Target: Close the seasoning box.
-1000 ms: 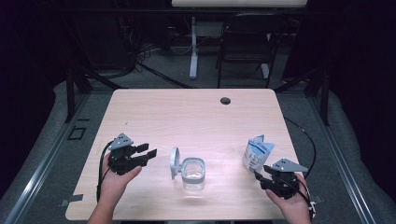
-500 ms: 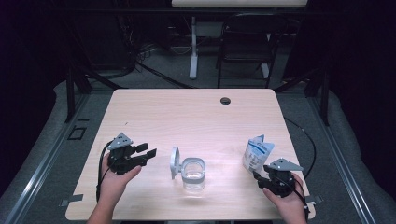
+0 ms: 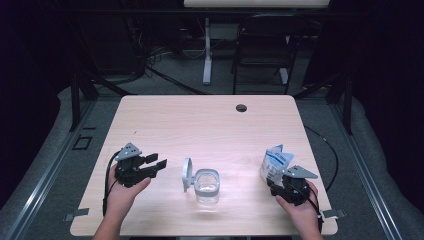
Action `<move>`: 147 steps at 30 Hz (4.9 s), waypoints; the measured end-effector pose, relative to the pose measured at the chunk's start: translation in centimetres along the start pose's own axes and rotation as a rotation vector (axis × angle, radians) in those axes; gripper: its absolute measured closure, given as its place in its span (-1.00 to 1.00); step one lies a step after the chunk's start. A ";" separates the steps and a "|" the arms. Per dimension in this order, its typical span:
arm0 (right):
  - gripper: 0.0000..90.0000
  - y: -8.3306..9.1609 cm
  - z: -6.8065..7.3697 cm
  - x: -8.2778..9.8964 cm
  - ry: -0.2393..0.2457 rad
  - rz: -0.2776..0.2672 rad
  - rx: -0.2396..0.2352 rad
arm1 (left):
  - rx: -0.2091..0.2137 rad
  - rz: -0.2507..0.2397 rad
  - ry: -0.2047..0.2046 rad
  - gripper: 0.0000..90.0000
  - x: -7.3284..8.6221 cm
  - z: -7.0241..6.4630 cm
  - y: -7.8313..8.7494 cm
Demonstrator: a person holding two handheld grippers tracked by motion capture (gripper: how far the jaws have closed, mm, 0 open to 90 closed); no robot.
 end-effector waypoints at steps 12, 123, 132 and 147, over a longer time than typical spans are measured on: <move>-0.10 -1.2 0.3 0.0 -0.023 -0.023 0.013 | -0.007 -0.006 0.011 0.20 0.1 0.4 0.1; -0.04 -4.0 1.5 0.6 -0.038 -0.069 0.117 | -0.032 0.012 0.041 0.24 1.2 1.7 -0.1; -0.04 -4.0 1.3 0.6 -0.034 -0.068 0.098 | -0.029 0.013 0.045 0.24 1.2 1.8 0.0; -0.01 -3.7 1.2 0.8 -0.018 -0.080 0.079 | -0.035 0.006 0.052 0.24 1.3 1.9 0.0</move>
Point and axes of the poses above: each handheld gripper's, and its own axes: y roughly backward along the jaws, x roughly out of its underside, z roughly to its left, the point moved 5 cm from there along -y, roughly forward along the jaws, and after that the axes turned 14 degrees about x, right-handed, at the moved point
